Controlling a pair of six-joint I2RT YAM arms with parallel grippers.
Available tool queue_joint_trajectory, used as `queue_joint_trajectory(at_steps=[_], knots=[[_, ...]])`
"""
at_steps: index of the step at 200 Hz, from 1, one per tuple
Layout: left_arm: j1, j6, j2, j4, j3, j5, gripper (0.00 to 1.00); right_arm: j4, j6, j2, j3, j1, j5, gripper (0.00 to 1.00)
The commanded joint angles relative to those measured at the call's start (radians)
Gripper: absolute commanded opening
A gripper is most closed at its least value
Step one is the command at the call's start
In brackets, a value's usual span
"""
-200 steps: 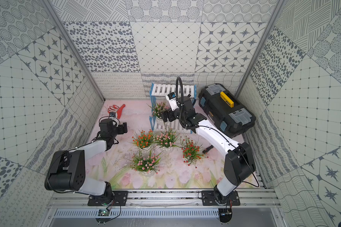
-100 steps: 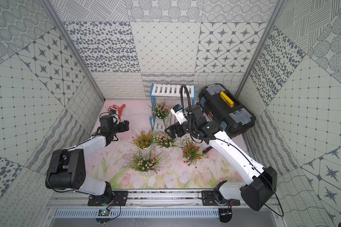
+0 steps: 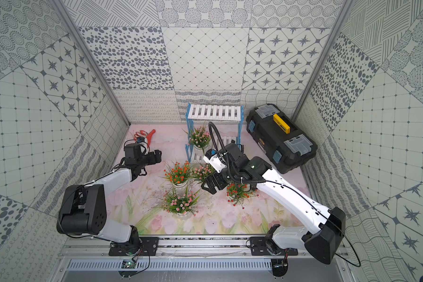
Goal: Place the baby's breath potted plants on the rack by color
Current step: Pick up the baby's breath potted plant from the center of the board.
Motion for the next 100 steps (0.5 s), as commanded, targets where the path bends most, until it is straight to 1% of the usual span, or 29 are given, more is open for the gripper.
queue_joint_trajectory(at_steps=[1,21,34,51,76,100], knots=[[-0.008,-0.027,0.014,0.026,0.007,0.032,0.93,-0.025,0.08,0.011,-0.028,0.034,-0.001,0.98],[-0.01,-0.03,0.014,0.032,0.006,0.028,0.93,0.022,0.139,0.035,-0.072,0.05,0.015,0.98],[-0.011,-0.033,0.015,0.026,0.013,0.026,0.94,0.066,0.183,0.051,-0.096,0.057,0.048,0.98],[-0.01,-0.04,0.013,0.028,0.014,0.029,0.94,0.132,0.243,0.072,-0.124,0.063,0.105,0.98],[-0.009,-0.055,0.01,0.033,0.013,0.034,0.94,0.221,0.31,0.099,-0.163,0.078,0.221,0.98],[-0.009,-0.058,0.008,0.037,0.013,0.034,0.94,0.345,0.349,0.124,-0.206,0.079,0.253,0.98]])
